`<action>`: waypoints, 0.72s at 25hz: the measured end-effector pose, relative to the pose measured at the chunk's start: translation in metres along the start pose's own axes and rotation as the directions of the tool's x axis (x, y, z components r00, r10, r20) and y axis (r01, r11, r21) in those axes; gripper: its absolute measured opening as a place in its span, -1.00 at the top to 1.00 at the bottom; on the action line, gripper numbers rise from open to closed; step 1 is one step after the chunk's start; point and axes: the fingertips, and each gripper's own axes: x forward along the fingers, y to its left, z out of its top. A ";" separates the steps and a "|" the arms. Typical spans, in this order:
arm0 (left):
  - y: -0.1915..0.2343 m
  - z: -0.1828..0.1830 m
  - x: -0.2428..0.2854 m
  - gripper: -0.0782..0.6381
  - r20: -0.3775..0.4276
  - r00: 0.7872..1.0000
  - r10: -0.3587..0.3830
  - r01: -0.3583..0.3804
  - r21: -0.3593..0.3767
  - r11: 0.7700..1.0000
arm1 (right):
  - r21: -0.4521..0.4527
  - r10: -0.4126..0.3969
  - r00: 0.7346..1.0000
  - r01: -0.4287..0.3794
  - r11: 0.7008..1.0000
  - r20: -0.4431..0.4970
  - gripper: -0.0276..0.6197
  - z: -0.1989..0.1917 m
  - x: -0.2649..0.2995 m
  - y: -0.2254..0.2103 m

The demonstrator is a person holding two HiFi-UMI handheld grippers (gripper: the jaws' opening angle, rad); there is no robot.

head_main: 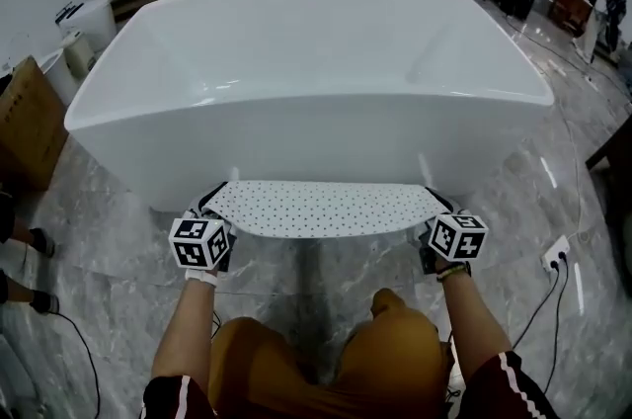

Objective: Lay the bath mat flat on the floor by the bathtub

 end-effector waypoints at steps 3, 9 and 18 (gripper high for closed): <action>0.006 -0.015 0.020 0.71 -0.056 0.998 -0.002 0.000 -0.051 0.999 | 0.044 0.008 0.999 -0.006 0.999 -0.052 0.82 -0.008 0.025 -0.009; 0.015 -0.038 0.055 0.71 -0.137 0.991 0.012 -0.023 -0.081 0.996 | 0.077 0.018 0.991 -0.008 0.997 -0.132 0.82 -0.012 0.064 -0.022; 0.029 -0.074 0.082 0.71 -0.212 0.977 0.035 -0.052 -0.076 0.996 | 0.074 0.021 0.974 -0.004 0.997 -0.227 0.82 -0.047 0.102 -0.034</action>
